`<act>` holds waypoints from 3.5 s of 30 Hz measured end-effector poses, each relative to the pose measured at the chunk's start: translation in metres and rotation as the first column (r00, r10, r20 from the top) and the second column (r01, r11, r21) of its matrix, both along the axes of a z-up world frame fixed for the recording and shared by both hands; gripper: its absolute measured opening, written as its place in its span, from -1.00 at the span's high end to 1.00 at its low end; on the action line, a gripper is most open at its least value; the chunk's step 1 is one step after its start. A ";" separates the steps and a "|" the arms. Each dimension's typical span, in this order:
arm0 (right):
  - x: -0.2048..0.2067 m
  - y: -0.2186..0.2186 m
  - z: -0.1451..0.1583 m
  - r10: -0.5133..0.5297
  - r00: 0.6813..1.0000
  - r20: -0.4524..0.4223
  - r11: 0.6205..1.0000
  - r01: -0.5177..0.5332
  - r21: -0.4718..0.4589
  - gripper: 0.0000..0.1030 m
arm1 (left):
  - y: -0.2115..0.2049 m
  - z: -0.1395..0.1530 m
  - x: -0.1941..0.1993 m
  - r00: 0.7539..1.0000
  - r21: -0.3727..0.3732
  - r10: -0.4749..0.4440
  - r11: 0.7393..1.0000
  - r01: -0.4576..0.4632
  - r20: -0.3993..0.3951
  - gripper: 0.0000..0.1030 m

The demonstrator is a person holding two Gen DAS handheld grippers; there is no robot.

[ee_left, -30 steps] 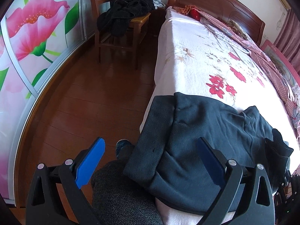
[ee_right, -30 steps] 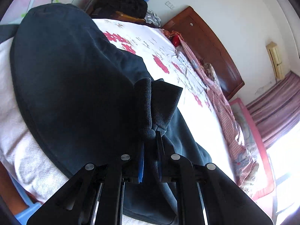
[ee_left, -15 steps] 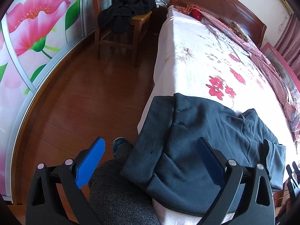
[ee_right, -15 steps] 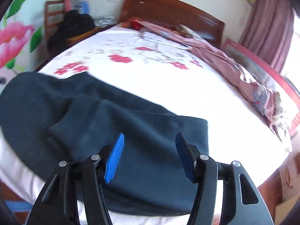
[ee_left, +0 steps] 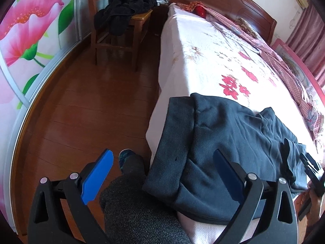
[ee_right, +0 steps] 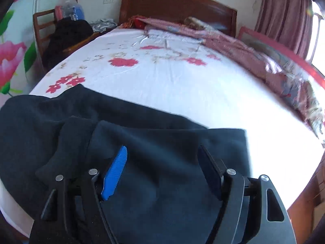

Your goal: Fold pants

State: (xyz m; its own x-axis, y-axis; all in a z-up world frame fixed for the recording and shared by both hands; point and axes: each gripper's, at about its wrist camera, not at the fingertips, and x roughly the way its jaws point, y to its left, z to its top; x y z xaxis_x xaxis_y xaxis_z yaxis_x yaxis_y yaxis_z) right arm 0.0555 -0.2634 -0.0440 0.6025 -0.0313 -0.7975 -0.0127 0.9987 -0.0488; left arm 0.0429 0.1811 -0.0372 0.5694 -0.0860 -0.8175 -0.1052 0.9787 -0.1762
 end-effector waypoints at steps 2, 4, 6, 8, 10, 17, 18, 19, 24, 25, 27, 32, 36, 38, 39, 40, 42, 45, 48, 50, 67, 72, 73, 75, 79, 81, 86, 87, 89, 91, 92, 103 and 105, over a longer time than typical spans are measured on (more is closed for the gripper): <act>0.005 0.008 -0.012 -0.017 1.000 -0.026 1.000 0.017 -0.015 -0.40 | 0.001 -0.002 0.001 0.998 0.000 -0.059 0.998 0.059 -0.013 -0.93; -0.002 0.007 -0.007 -0.035 0.998 -0.061 0.999 0.037 0.029 -0.40 | 0.006 -0.003 0.000 0.993 -0.040 -0.120 0.992 0.120 -0.019 -0.94; -0.008 0.009 -0.001 -0.049 0.995 -0.082 0.998 0.051 0.026 -0.40 | 0.011 -0.004 -0.001 0.985 -0.059 -0.172 0.983 0.172 -0.003 -0.96; -0.019 0.013 0.010 -0.073 0.995 -0.073 0.996 0.076 0.044 -0.40 | 0.014 -0.004 0.004 0.975 -0.037 -0.222 0.974 0.222 0.007 -0.96; -0.030 0.026 0.013 -0.075 0.995 -0.073 0.994 0.081 0.078 -0.40 | 0.017 -0.004 0.012 0.960 -0.008 -0.280 0.960 0.280 0.023 -0.96; -0.048 0.088 0.009 -0.009 0.986 -0.169 0.985 0.037 0.168 -0.40 | 0.050 -0.045 0.065 0.931 -0.438 -0.356 0.852 0.286 -0.083 -0.96; -0.049 0.095 0.009 0.002 0.984 -0.179 0.985 0.029 0.171 -0.40 | 0.053 -0.055 0.070 0.931 -0.490 -0.347 0.835 0.251 -0.114 -0.96; -0.049 0.101 0.011 0.000 0.983 -0.181 0.988 0.028 0.150 -0.41 | 0.055 -0.064 0.073 0.925 -0.538 -0.353 0.812 0.227 -0.143 -0.96; -0.045 0.108 0.029 -0.007 0.985 -0.172 0.988 0.034 0.154 -0.41 | 0.043 -0.092 0.079 0.877 -0.688 -0.429 0.705 0.175 -0.217 -0.76; -0.044 0.110 0.036 -0.025 0.987 -0.157 0.993 0.043 0.112 -0.41 | 0.040 -0.094 0.078 0.869 -0.701 -0.440 0.693 0.169 -0.226 -0.35; -0.046 0.120 0.053 -0.052 0.994 -0.100 0.999 0.051 -0.013 -0.41 | 0.040 -0.094 0.075 0.871 -0.715 -0.421 0.688 0.126 -0.251 -0.02; -0.075 0.197 0.079 0.220 0.972 0.086 0.965 -0.204 -0.168 -0.60 | 0.032 -0.062 0.064 0.880 -0.681 -0.394 0.723 0.119 -0.264 0.49; -0.111 0.292 0.061 0.529 0.837 0.137 0.815 -0.457 -0.357 -0.60 | 0.025 -0.039 0.071 0.872 -0.657 -0.386 0.747 0.105 -0.300 0.53; -0.124 0.332 0.047 0.621 0.772 0.137 0.739 -0.517 -0.432 -0.60 | 0.020 -0.031 0.074 0.864 -0.638 -0.385 0.763 0.100 -0.326 0.53; -0.128 0.348 0.040 0.654 0.743 0.144 0.710 -0.538 -0.454 -0.60 | 0.018 -0.027 0.076 0.861 -0.639 -0.387 0.763 0.098 -0.331 0.54; -0.129 0.362 0.032 0.677 0.724 0.133 0.678 -0.543 -0.496 -0.69 | 0.015 -0.021 0.078 0.860 -0.634 -0.390 0.766 0.104 -0.330 0.54; -0.126 0.383 0.013 0.711 0.696 0.097 0.605 -0.536 -0.588 -0.72 | 0.017 -0.013 0.078 0.856 -0.624 -0.388 0.775 0.103 -0.341 0.54; -0.112 0.394 -0.002 0.725 0.683 0.081 0.572 -0.533 -0.623 -0.72 | 0.009 0.000 0.086 0.850 -0.605 -0.392 0.788 0.113 -0.352 0.54; -0.097 0.390 0.001 0.712 0.698 0.076 0.561 -0.501 -0.659 -0.04 | -0.003 0.013 0.093 0.847 -0.587 -0.396 0.799 0.128 -0.355 0.54; -0.090 0.375 0.022 0.690 0.715 0.113 0.618 -0.501 -0.606 0.47 | -0.011 0.023 0.097 0.846 -0.548 -0.389 0.824 0.144 -0.364 0.54; -0.105 0.112 0.122 0.111 0.861 0.497 0.967 0.021 -0.252 0.67 | -0.310 0.155 0.100 0.705 -0.384 -0.657 0.744 0.547 -0.268 0.49; -0.115 0.041 0.102 -0.095 0.869 0.485 0.977 0.175 -0.123 0.67 | -0.418 0.133 0.086 0.610 -0.328 -0.730 0.684 0.652 -0.310 0.46; -0.116 0.028 0.096 -0.129 0.869 0.477 0.974 0.202 -0.104 0.67 | -0.436 0.126 0.084 0.593 -0.326 -0.739 0.674 0.663 -0.321 0.44; -0.114 0.010 0.081 -0.193 0.871 0.451 0.971 0.237 -0.043 0.67 | -0.469 0.109 0.078 0.558 -0.311 -0.754 0.654 0.690 -0.347 0.39; -0.119 -0.050 0.034 -0.358 0.882 0.305 0.916 0.268 0.300 0.67 | -0.509 0.072 0.068 0.514 -0.271 -0.754 0.639 0.720 -0.409 -0.06; -0.118 -0.079 -0.006 -0.439 0.886 0.152 0.800 0.308 0.514 0.67 | -0.512 0.069 0.066 0.516 -0.290 -0.758 0.638 0.713 -0.400 -0.22; -0.127 -0.140 -0.056 -0.457 0.886 -0.083 0.382 0.280 0.881 0.40 | -0.465 0.131 0.063 0.555 -0.289 -0.816 0.577 0.764 -0.163 -0.89; -0.127 -0.141 -0.055 -0.445 0.892 -0.083 0.345 0.256 0.903 0.25 | -0.450 0.142 0.064 0.574 -0.252 -0.811 0.582 0.773 -0.114 -0.92; -0.129 -0.145 -0.049 -0.469 0.880 -0.078 0.270 0.227 0.936 -0.40 | -0.407 0.149 0.060 0.601 -0.110 -0.798 0.603 0.790 -0.057 -0.93; -0.128 -0.140 -0.037 -0.512 0.855 -0.085 0.303 0.272 0.913 -0.56 | -0.364 0.140 0.048 0.637 0.050 -0.770 0.635 0.771 -0.035 -0.93; -0.123 -0.144 -0.026 -0.530 0.844 -0.084 0.361 0.314 0.878 -0.56 | -0.345 0.131 0.039 0.654 0.117 -0.756 0.648 0.753 -0.024 -0.93; -0.126 -0.132 0.031 -0.537 0.840 0.078 0.653 0.357 0.668 -0.36 | -0.321 0.065 -0.027 0.693 0.189 -0.720 0.686 0.703 0.032 -0.93; -0.125 -0.131 0.032 -0.519 0.850 0.088 0.698 0.363 0.617 -0.30 | -0.312 0.058 -0.021 0.727 0.095 -0.687 0.725 0.682 0.025 -0.93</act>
